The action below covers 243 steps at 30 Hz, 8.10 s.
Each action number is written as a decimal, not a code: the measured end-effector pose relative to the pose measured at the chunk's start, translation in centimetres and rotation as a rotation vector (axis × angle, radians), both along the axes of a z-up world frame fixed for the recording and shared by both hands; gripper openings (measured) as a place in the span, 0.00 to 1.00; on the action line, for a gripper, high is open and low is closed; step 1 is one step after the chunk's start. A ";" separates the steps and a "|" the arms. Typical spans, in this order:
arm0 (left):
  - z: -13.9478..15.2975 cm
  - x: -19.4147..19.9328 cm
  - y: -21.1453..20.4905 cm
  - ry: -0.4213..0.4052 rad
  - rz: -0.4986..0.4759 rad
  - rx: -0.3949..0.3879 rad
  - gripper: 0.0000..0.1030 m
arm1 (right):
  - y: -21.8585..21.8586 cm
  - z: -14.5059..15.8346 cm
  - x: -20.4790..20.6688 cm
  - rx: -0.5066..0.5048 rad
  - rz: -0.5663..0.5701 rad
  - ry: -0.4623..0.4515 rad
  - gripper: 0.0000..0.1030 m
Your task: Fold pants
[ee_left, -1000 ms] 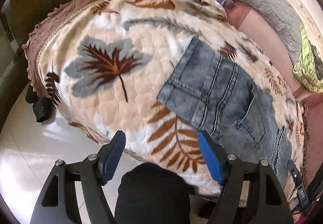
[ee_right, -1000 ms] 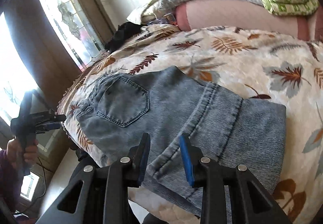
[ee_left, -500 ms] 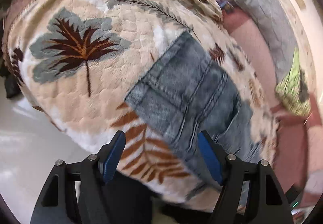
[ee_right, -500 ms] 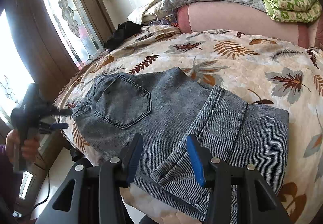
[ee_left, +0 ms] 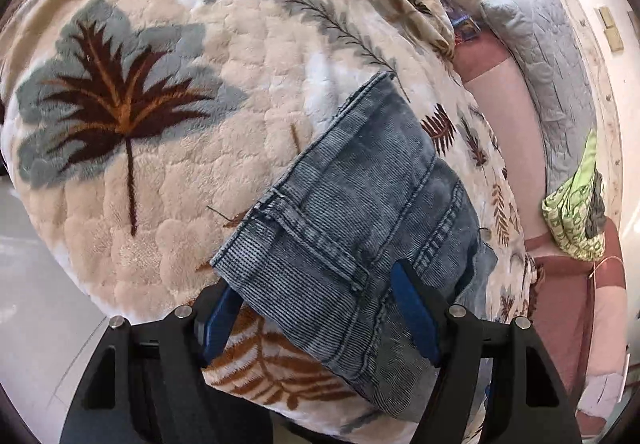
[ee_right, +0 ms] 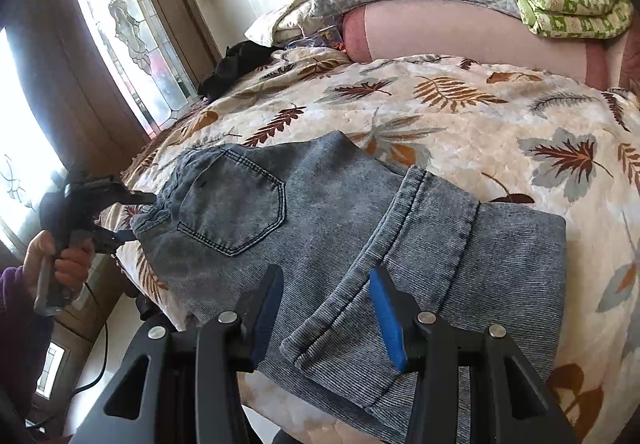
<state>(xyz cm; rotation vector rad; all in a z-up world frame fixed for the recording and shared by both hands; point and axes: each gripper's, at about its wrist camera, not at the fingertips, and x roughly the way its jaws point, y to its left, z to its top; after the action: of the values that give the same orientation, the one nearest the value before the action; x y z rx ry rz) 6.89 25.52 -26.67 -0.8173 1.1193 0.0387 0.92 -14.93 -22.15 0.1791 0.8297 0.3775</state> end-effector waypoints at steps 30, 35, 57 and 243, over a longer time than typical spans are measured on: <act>15.3 -3.3 -19.2 -0.448 -0.486 0.463 0.22 | -13.2 -2.1 0.5 0.254 -0.507 0.140 0.48; 14.7 -5.2 -27.3 -0.477 -0.696 0.442 0.22 | -16.7 -2.7 -0.5 0.345 -0.616 0.168 0.48; 9.8 -5.0 -30.7 -0.420 -0.783 0.534 0.62 | -19.3 -3.4 -0.9 0.499 -0.589 0.189 0.48; 20.5 -13.5 -22.0 -0.643 -0.254 0.933 0.94 | -1.0 11.4 -9.6 -0.063 -0.337 -0.224 0.68</act>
<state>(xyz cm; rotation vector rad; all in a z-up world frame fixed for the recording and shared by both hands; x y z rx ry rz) -6.60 3.53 -6.12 0.1628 0.4750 0.0713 -8.64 -15.95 -10.80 0.2101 0.5763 0.0520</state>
